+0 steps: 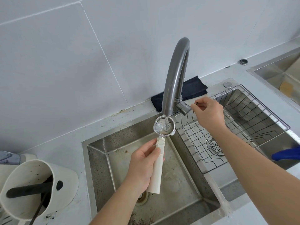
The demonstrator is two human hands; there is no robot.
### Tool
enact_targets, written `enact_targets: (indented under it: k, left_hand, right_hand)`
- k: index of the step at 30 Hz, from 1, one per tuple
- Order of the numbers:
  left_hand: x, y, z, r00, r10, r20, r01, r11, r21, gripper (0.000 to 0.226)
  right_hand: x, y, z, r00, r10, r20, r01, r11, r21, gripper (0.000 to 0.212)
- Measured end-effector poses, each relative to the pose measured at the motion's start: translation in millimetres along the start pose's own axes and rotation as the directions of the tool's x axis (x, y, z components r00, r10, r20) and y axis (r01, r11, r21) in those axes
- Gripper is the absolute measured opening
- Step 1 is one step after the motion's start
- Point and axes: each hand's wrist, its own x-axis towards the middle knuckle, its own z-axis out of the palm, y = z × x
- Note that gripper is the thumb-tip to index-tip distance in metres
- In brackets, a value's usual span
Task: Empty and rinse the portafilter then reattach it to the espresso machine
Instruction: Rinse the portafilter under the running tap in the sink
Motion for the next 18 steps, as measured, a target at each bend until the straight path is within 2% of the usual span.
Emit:
enact_targets:
  k: [11,18]
  left_hand:
    - [-4,5,2,0.985,-0.162,0.059,0.172,0.956,-0.239,0.028]
    - [-9,16,6,0.975,-0.202,0.097,0.218,0.957,-0.193,0.020]
  right_hand:
    - [1,3,1,1.000,-0.005,-0.007,0.005,1.000,-0.011,0.016]
    - [2,3,1,1.000,-0.008,-0.012,0.007,1.000,-0.022,0.019]
